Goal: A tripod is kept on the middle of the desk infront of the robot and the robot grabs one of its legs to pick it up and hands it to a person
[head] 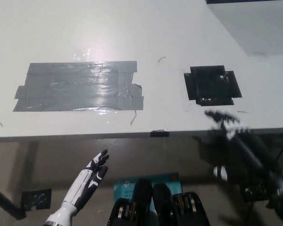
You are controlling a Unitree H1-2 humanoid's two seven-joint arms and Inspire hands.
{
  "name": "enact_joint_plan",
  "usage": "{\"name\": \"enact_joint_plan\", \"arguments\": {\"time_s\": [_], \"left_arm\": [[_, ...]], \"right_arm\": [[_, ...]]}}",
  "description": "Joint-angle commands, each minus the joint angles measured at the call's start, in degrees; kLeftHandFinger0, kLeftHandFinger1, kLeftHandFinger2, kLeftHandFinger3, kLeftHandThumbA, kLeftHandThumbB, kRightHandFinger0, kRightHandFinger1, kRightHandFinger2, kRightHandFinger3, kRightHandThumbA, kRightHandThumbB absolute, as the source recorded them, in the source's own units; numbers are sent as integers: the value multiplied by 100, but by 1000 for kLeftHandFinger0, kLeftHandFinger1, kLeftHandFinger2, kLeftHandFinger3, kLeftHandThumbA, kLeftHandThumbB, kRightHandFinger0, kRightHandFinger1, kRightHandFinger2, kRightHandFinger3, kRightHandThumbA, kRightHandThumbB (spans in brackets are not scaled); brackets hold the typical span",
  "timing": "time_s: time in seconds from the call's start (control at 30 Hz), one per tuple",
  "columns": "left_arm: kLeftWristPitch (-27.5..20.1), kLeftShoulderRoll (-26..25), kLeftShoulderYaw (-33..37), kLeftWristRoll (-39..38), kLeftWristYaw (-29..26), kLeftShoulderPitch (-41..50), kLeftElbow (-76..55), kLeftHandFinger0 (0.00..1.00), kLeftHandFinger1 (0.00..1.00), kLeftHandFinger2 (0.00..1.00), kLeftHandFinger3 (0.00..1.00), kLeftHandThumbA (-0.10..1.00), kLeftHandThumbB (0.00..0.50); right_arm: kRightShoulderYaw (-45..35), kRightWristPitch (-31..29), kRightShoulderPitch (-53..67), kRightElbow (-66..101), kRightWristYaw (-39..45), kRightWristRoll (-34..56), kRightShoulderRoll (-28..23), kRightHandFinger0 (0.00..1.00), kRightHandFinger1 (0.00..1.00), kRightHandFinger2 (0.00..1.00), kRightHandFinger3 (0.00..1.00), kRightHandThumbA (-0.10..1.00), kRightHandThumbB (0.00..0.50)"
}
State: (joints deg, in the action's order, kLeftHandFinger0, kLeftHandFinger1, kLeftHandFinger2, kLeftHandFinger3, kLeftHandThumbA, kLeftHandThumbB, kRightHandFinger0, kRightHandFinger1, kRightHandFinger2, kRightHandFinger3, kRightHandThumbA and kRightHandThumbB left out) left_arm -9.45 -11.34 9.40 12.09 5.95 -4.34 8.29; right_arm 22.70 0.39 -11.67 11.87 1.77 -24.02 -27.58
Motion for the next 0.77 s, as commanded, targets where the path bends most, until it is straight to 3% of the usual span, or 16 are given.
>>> {"name": "enact_joint_plan", "arguments": {"time_s": [0.0,0.07,0.13,0.2,0.43,0.5,0.57,0.73], "left_arm": [[-275,13,-59,-69,-16,-274,-50,1000,1000,1000,1000,1000,189],[-295,14,-52,-50,-30,-238,-51,1000,1000,1000,1000,1000,183],[-304,9,-39,-22,-37,-190,-74,1000,1000,1000,1000,1000,176],[-333,21,-25,-6,-48,-156,-72,1000,1000,1000,1000,1000,174],[-249,-3,-73,-6,-62,-130,-198,1000,1000,1000,1000,1000,200],[-258,3,-81,2,-82,-97,-208,1000,1000,1000,1000,1000,207],[-319,9,-76,15,-103,-34,-207,1000,1000,1000,1000,1000,186],[-345,25,-98,-1,-126,-11,-173,1000,1000,1000,1000,1000,188]], "right_arm": [[-694,-311,1100,2198,-189,2617,485,1000,1000,1000,1000,1000,343],[-721,-435,1090,1615,-141,2694,788,1000,1000,1000,1000,1000,344],[-765,-510,1078,991,-105,2763,1090,1000,1000,1000,1000,1000,306],[-867,-602,971,41,13,2695,1377,1000,1000,1000,1000,1000,314],[-1030,-656,845,-938,523,2787,1586,1000,1000,1000,1000,975,299],[-1034,-678,852,-988,596,2733,1605,1000,1000,1000,1000,986,320],[-1033,-658,879,-1008,700,2711,1622,1000,1000,1000,1000,987,311],[-1054,-622,859,-1045,811,2643,1631,1000,1000,1000,1000,999,323]]}}
